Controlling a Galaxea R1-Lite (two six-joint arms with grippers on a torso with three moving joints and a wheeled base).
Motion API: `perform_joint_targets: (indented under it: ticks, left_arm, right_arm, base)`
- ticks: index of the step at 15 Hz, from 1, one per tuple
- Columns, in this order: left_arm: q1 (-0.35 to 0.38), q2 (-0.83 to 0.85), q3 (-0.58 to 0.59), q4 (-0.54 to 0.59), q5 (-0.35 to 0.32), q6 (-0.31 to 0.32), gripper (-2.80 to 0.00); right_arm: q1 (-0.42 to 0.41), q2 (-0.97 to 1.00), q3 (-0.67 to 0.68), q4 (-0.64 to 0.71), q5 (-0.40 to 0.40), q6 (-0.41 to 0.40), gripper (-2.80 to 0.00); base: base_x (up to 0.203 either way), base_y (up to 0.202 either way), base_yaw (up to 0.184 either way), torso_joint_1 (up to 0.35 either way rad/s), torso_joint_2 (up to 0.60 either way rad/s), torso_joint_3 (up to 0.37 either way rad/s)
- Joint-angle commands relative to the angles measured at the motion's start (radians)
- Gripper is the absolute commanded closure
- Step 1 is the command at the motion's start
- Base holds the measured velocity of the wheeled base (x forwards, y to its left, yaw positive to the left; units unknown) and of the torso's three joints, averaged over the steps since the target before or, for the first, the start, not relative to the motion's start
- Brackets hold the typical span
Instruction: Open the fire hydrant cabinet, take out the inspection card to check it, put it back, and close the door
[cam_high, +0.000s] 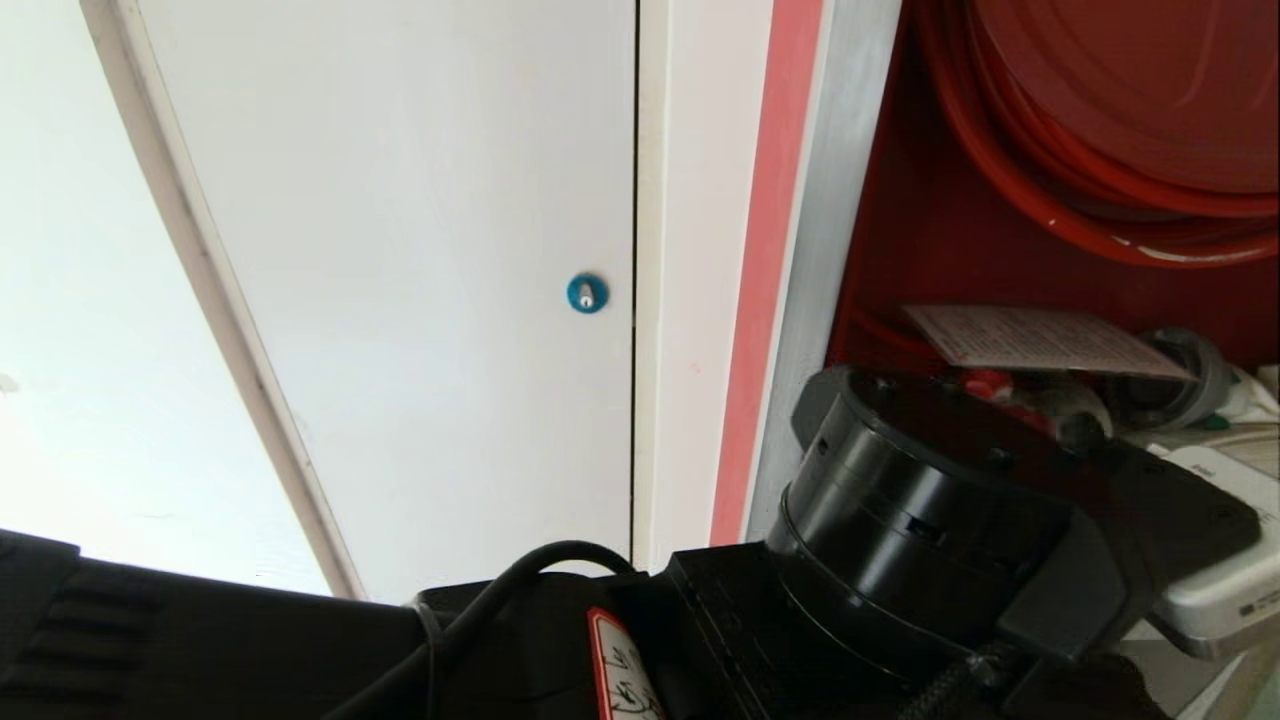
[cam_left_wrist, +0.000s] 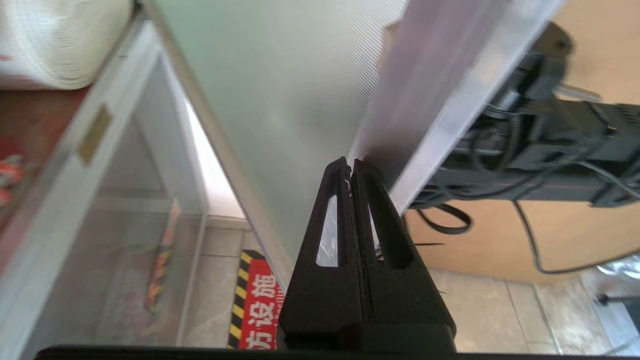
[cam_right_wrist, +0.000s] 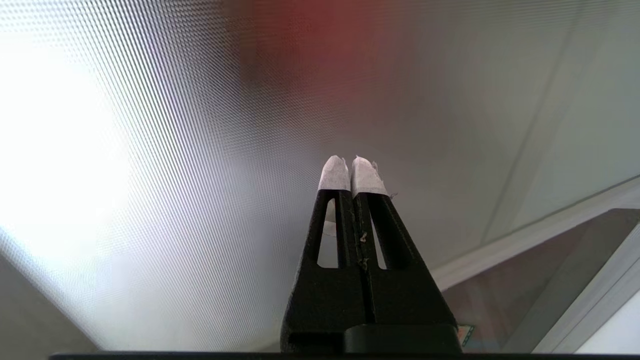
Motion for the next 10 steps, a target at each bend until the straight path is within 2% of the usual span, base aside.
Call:
perform_joint_targets:
  ticks: [1, 10]
  left_arm:
    - [-0.010, -0.001, 0.006, -0.002, -0.002, -0.002, 0.00]
    - [-0.026, -0.020, 0.016, -0.002, -0.001, -0.002, 0.00]
  right_arm:
    - [0.000, 0.002, 0.003, -0.002, 0.001, 0.000, 0.00]
    - [0.000, 0.002, 0.003, 0.000, -0.001, 0.000, 0.00]
  base:
    - [0.000, 0.000, 0.000, 0.000, 0.00, 0.000]
    - [0.000, 0.000, 0.000, 0.000, 0.00, 0.000]
